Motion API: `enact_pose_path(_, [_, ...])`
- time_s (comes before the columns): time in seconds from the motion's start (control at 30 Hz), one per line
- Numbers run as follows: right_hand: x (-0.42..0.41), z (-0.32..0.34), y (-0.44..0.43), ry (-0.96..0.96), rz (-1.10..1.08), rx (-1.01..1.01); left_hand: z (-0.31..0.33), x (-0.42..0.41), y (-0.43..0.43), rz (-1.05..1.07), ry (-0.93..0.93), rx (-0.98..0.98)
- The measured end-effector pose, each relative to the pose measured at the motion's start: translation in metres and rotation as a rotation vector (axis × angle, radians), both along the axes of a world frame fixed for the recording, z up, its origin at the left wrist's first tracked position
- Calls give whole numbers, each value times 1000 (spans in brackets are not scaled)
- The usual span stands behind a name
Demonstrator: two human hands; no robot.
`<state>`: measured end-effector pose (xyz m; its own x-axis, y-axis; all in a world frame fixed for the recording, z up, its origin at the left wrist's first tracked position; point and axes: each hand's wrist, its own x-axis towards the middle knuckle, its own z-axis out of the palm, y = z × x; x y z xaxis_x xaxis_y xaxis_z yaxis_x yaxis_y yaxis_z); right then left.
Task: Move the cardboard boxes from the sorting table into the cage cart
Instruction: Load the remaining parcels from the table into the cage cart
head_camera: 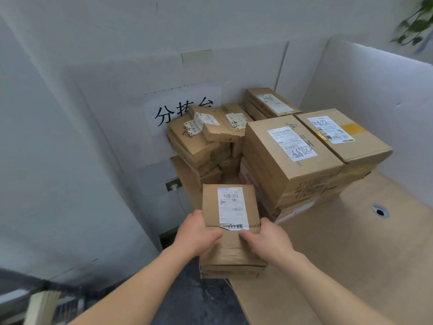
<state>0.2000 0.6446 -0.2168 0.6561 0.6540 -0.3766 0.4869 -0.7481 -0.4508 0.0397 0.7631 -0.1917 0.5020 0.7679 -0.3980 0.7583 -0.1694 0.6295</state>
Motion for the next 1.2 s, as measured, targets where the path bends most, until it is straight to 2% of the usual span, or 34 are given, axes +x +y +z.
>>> enact_pose_path(0.37, [-28, 6, -70, 160, 86, 121, 3, -53, -89, 269, -60, -39])
enact_pose_path(0.63, [-68, 48, -92, 192, 243, 283, 46, -114, -147, 473, -200, 95])
enact_pose_path(0.93, [-156, 106, -78, 216, 464, 451, 91, -219, -176, 686, -314, 215])
enact_pose_path(1.03, [-192, 120, -71, 236, 527, 510, 103, -257, -182, 753, -391, 229])
enact_pose_path(1.2, [-276, 144, -61, 258, 601, 592, 116, -343, -197, 841, -663, 171])
